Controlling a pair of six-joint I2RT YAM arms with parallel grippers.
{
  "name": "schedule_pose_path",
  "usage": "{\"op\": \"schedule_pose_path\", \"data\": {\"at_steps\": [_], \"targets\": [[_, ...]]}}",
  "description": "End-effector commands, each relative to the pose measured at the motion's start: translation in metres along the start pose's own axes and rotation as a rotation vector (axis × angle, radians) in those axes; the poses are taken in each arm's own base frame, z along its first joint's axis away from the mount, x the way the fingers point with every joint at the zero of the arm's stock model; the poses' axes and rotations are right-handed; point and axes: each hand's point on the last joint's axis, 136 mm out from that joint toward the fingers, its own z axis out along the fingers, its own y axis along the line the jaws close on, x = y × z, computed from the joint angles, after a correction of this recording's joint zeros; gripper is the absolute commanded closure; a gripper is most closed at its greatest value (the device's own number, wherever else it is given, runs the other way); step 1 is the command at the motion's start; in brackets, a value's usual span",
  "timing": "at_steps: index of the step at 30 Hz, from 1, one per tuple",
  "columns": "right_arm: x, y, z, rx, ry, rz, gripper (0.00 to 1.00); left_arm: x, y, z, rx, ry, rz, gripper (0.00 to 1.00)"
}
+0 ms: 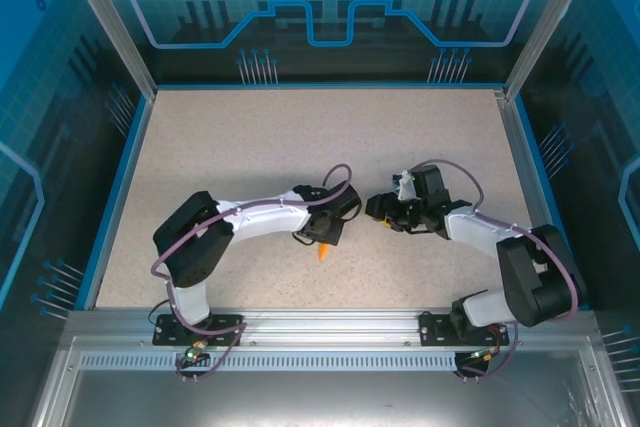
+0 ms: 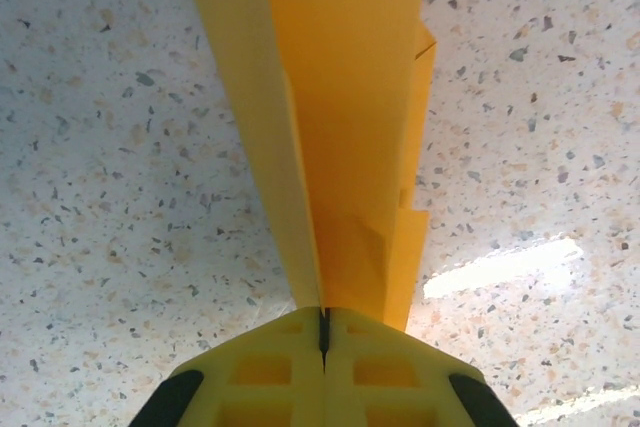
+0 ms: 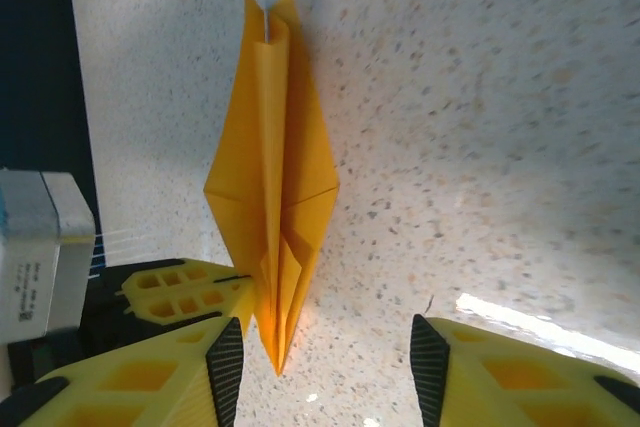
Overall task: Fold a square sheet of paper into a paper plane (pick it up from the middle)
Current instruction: Pick up the paper plane from the center of the table.
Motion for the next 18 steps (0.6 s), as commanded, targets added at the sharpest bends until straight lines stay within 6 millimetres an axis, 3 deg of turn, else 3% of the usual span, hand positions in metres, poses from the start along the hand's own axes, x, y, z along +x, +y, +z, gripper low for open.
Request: {"op": "schedule_pose_path", "data": {"at_steps": [1,13,18], "targets": [[0.010,0.010,0.015,-0.063,0.035,0.013,0.49,-0.006,-0.006,-0.018,0.161,-0.021,-0.087,1.00],[0.015,0.041,0.046,-0.161,0.071,0.005,0.42,-0.015,-0.001,-0.041,0.340,-0.052,-0.163,1.00],[0.020,0.042,0.054,-0.156,0.084,0.022,0.36,-0.020,0.001,-0.048,0.392,-0.067,-0.208,1.00]]}}
